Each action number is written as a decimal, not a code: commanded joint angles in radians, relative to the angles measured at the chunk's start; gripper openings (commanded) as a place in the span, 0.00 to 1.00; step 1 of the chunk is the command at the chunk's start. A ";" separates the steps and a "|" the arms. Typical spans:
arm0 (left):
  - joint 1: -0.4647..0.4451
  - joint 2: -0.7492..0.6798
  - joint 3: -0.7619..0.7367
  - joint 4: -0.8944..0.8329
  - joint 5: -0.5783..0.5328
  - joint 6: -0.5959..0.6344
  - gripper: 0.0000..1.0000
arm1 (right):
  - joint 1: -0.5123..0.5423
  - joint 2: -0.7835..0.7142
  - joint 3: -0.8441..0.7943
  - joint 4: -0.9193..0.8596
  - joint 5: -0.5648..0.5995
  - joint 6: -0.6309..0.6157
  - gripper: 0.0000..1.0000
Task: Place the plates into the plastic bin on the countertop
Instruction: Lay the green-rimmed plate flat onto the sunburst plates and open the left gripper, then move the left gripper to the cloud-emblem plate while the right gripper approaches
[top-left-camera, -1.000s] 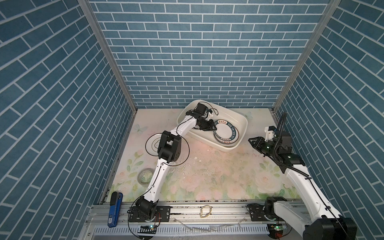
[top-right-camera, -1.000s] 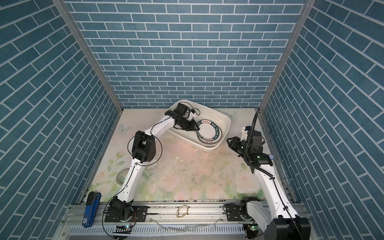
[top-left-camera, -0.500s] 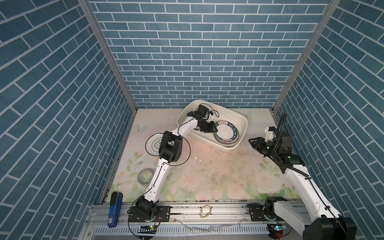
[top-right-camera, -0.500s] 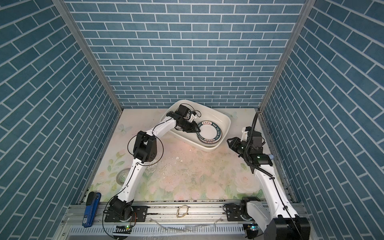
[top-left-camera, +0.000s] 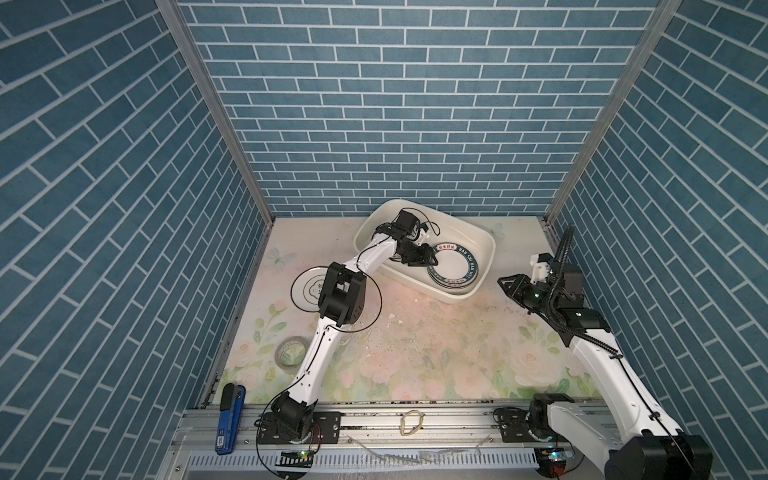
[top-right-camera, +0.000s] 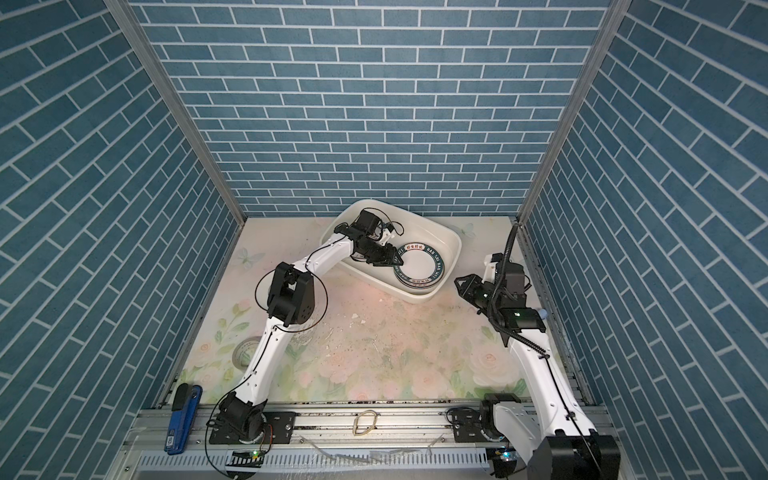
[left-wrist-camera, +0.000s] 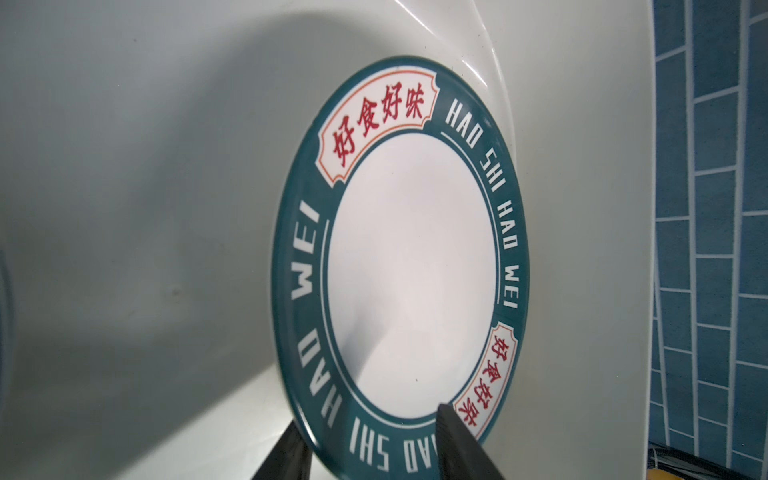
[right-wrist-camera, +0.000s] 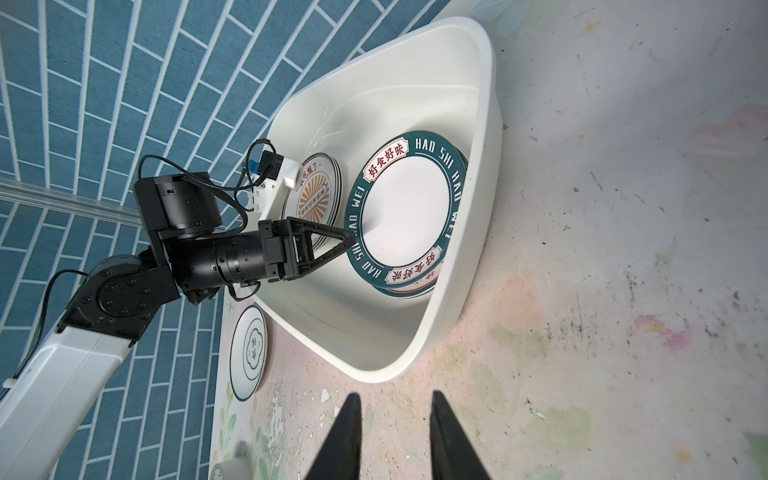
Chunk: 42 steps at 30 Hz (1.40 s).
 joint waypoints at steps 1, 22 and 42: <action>-0.012 0.006 0.009 -0.024 -0.009 0.025 0.53 | -0.005 -0.006 -0.017 0.015 -0.012 0.009 0.29; -0.013 -0.107 0.057 -0.117 -0.108 0.141 0.84 | -0.011 -0.019 -0.001 0.017 -0.022 0.009 0.29; 0.191 -0.552 -0.078 -0.329 -0.218 0.367 0.95 | 0.059 0.048 0.240 -0.119 0.044 -0.079 0.36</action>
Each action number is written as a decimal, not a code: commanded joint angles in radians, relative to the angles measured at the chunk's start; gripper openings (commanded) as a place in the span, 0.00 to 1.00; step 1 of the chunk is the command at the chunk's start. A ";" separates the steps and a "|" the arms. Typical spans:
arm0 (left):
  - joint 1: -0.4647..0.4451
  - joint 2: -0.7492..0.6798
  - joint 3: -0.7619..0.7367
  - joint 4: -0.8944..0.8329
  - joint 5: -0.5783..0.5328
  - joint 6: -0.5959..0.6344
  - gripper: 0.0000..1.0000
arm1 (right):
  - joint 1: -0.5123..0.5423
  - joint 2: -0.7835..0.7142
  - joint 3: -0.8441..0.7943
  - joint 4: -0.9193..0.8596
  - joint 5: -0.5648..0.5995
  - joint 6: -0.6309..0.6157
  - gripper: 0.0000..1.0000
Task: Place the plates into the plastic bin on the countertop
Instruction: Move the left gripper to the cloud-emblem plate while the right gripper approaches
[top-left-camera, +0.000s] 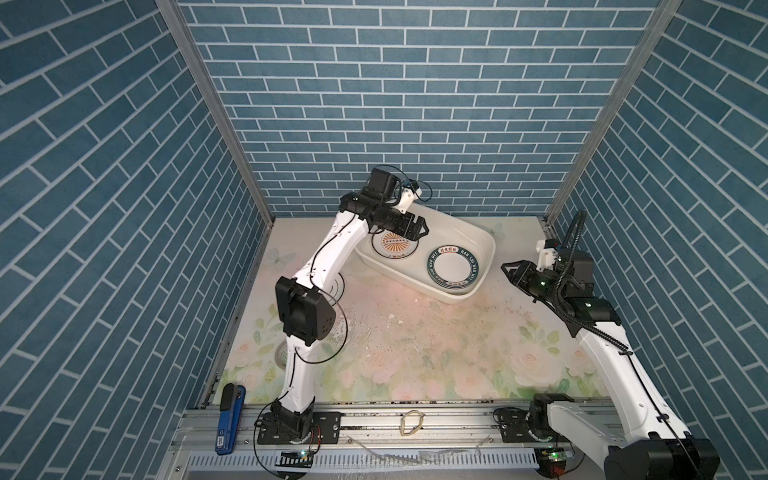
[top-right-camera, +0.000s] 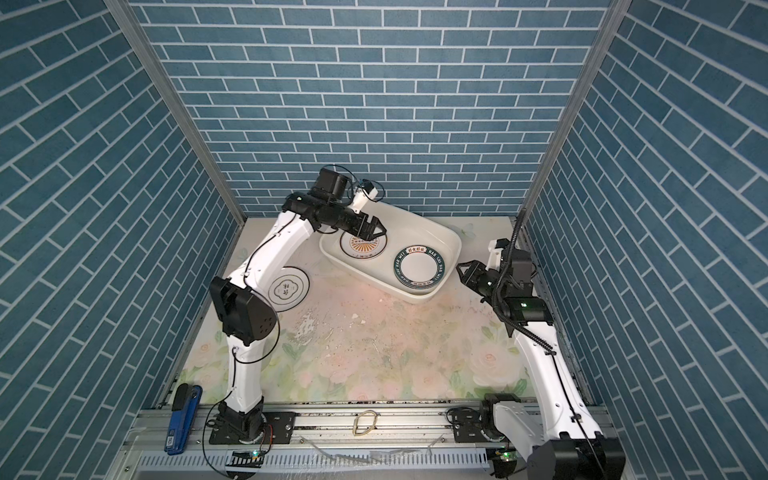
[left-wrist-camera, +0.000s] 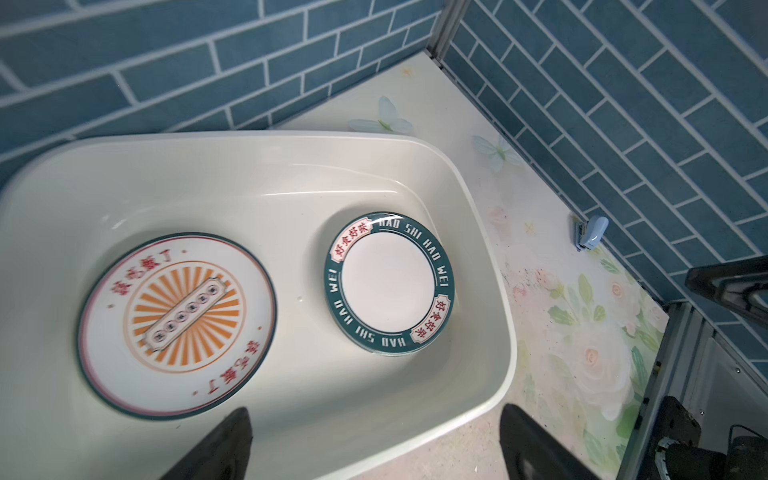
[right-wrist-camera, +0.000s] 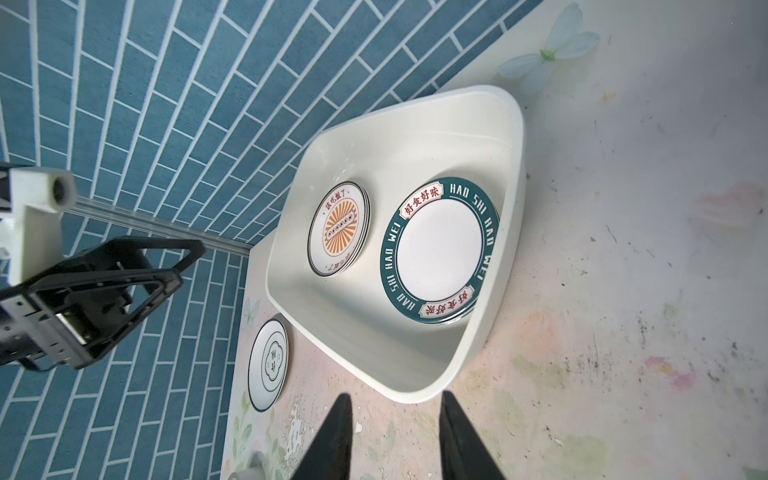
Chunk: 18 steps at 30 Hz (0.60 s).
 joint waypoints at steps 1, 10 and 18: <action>0.138 -0.055 -0.054 -0.111 -0.023 0.038 0.96 | 0.053 0.028 0.063 -0.032 0.035 -0.053 0.36; 0.435 -0.221 -0.365 -0.075 -0.158 0.118 0.99 | 0.211 0.127 0.108 0.032 0.056 -0.047 0.36; 0.565 -0.198 -0.523 -0.028 -0.209 0.185 0.99 | 0.308 0.172 0.078 0.127 -0.036 -0.028 0.36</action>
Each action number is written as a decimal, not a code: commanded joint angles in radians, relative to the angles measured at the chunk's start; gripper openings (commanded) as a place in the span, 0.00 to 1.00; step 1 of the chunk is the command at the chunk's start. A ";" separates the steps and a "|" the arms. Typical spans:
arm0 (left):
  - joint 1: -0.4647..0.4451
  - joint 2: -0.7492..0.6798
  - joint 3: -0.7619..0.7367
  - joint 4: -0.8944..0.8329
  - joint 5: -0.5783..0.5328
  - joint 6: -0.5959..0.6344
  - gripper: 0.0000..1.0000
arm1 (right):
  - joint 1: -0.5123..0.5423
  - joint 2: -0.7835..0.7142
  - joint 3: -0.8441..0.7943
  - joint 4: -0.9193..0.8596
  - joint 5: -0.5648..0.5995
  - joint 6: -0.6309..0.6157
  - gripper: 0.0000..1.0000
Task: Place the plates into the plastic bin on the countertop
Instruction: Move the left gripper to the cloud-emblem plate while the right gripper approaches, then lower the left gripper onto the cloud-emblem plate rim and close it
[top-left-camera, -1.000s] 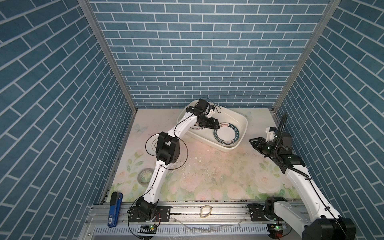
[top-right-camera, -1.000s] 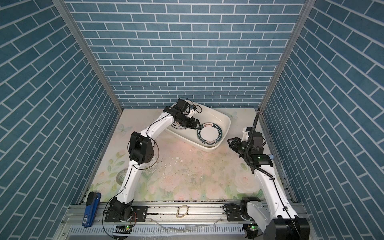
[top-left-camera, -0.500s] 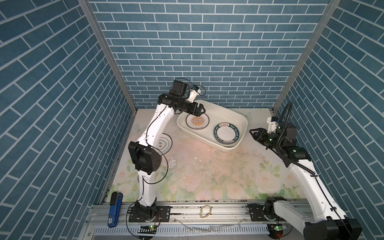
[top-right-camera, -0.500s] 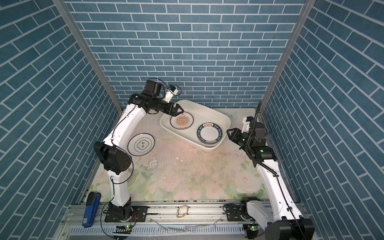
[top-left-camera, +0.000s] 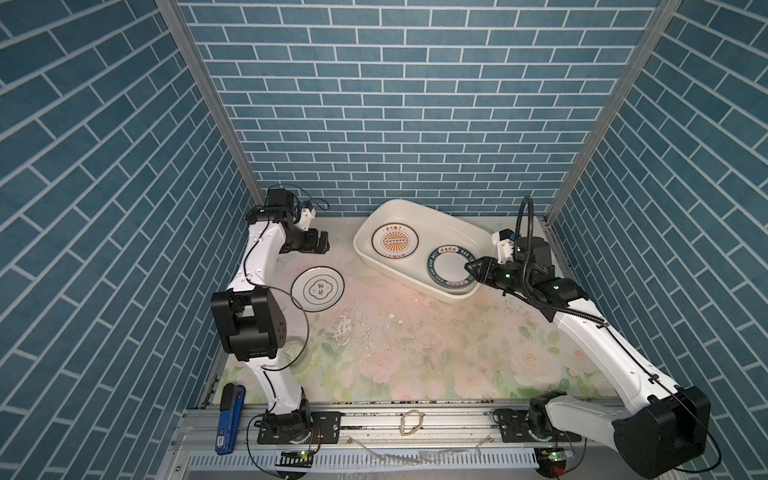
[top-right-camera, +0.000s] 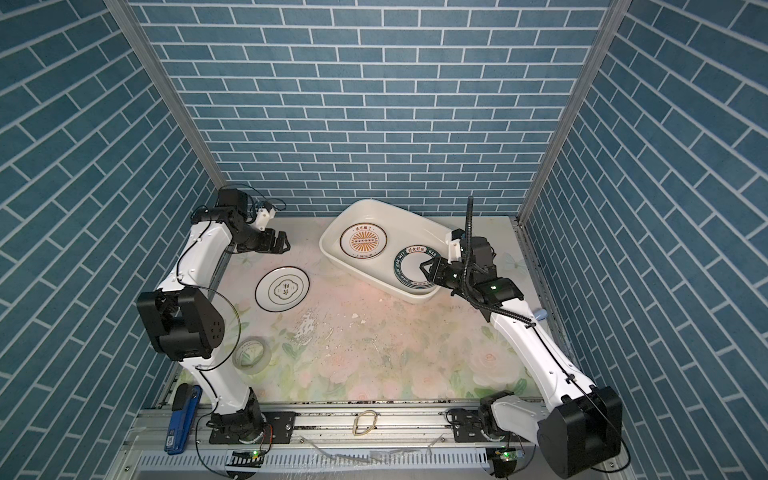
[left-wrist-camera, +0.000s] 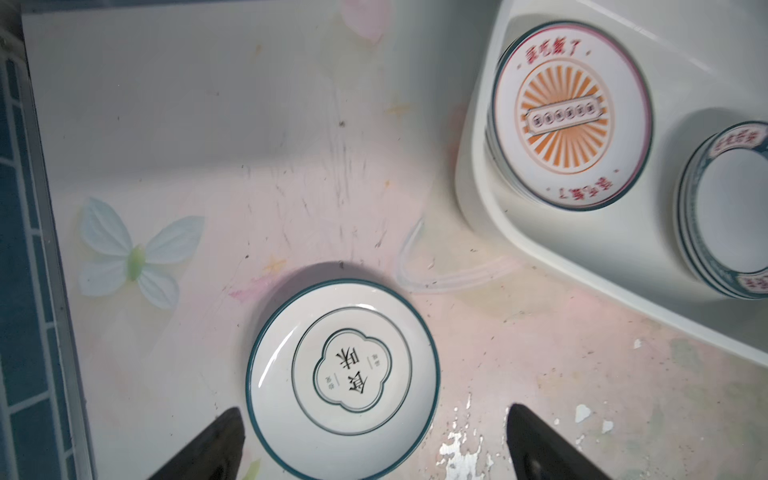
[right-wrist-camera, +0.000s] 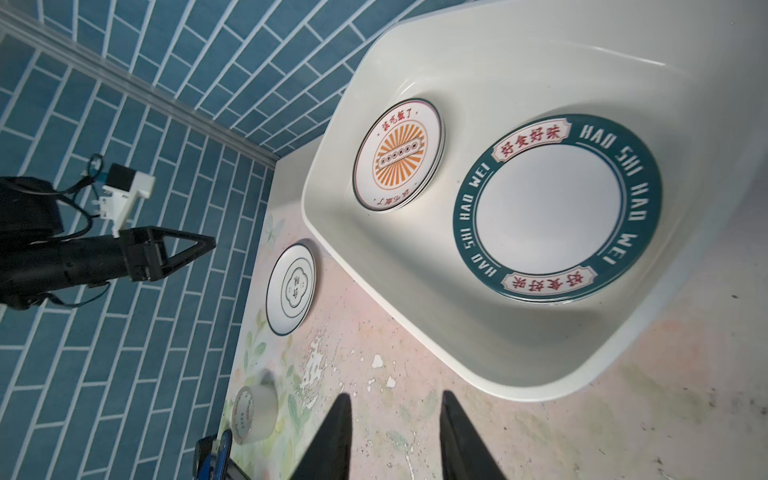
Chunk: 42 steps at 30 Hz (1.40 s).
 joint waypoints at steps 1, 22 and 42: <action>0.054 0.021 -0.016 0.006 -0.011 0.043 1.00 | 0.031 0.003 -0.012 0.096 -0.065 0.002 0.36; 0.146 0.238 0.011 -0.026 0.105 0.074 0.93 | 0.160 0.148 -0.059 0.265 -0.086 0.054 0.36; 0.150 0.357 0.085 -0.066 0.029 0.069 0.88 | 0.160 0.146 -0.099 0.279 -0.077 0.049 0.35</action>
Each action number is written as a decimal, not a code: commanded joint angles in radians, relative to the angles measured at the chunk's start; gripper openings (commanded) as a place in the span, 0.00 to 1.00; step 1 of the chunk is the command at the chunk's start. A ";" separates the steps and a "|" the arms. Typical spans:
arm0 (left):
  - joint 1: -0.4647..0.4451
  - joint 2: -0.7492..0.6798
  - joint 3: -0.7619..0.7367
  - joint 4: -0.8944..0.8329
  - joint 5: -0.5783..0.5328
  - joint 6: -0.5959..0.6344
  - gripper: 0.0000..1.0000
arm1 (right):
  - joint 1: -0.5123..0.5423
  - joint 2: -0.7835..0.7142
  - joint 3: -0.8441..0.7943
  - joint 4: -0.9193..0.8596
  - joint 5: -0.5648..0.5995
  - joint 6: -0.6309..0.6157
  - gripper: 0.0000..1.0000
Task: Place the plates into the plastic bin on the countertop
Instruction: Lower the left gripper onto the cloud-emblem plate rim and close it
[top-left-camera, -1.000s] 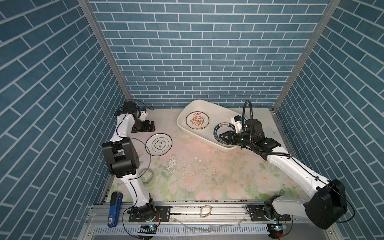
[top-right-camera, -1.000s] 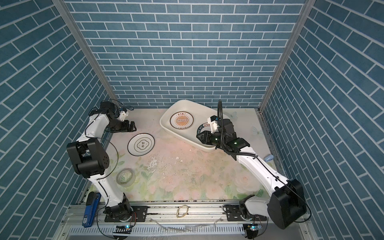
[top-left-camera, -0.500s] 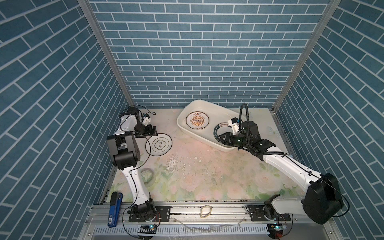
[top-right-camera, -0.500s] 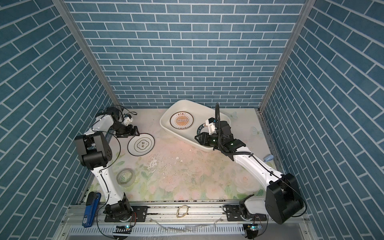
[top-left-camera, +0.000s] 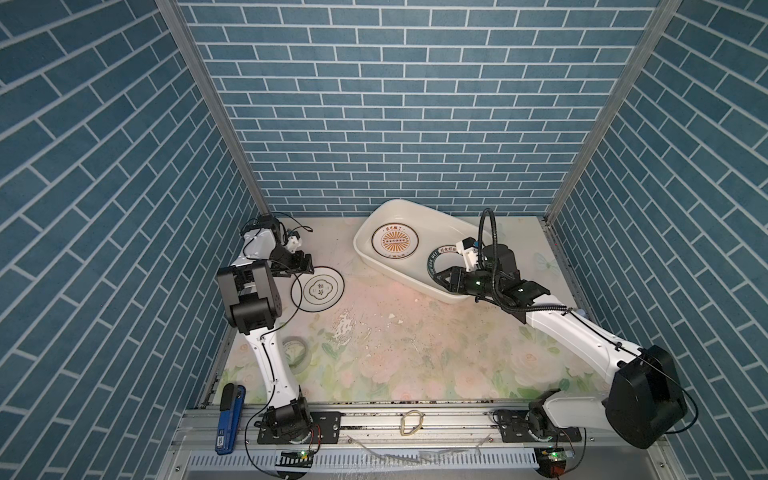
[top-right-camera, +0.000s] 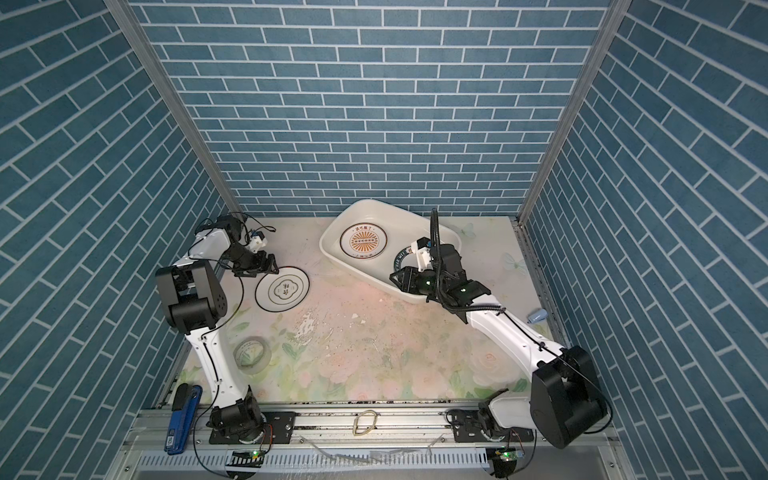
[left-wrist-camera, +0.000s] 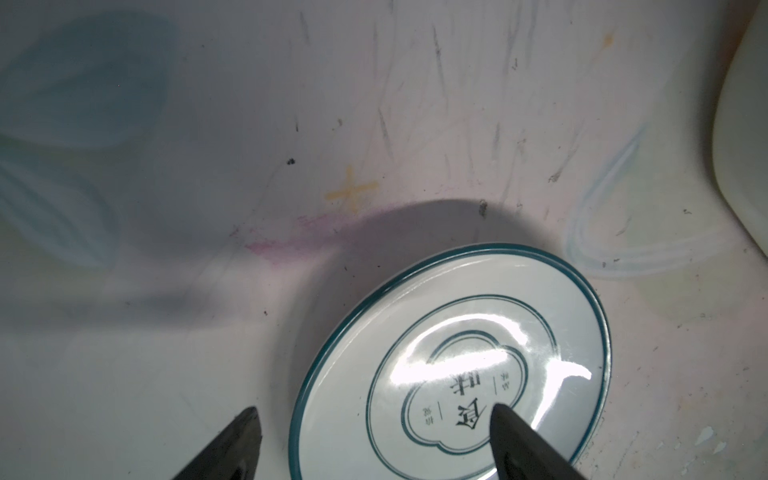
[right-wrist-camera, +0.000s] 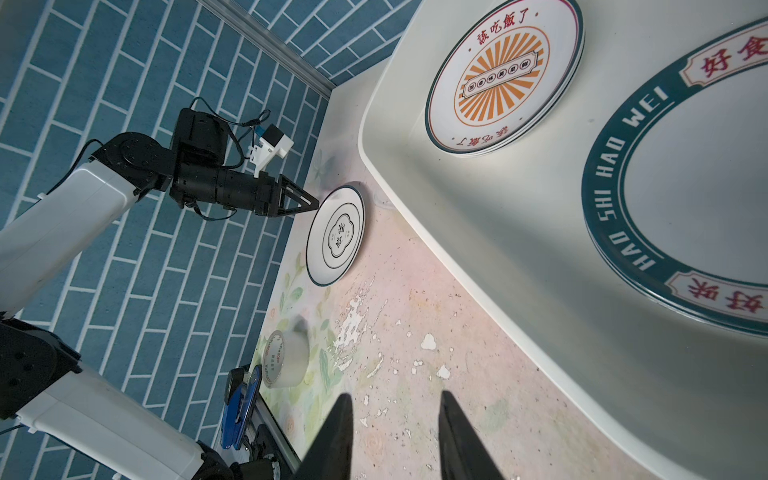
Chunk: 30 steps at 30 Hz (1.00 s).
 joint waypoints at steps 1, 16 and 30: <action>0.006 0.034 0.033 -0.043 -0.011 0.002 0.87 | 0.004 0.002 -0.010 0.022 0.002 0.017 0.35; 0.006 0.080 0.061 -0.106 0.010 0.015 0.85 | 0.003 0.008 0.002 -0.004 0.016 -0.008 0.35; 0.004 0.082 0.015 -0.141 0.078 0.059 0.80 | 0.003 0.014 0.004 -0.007 0.015 -0.011 0.35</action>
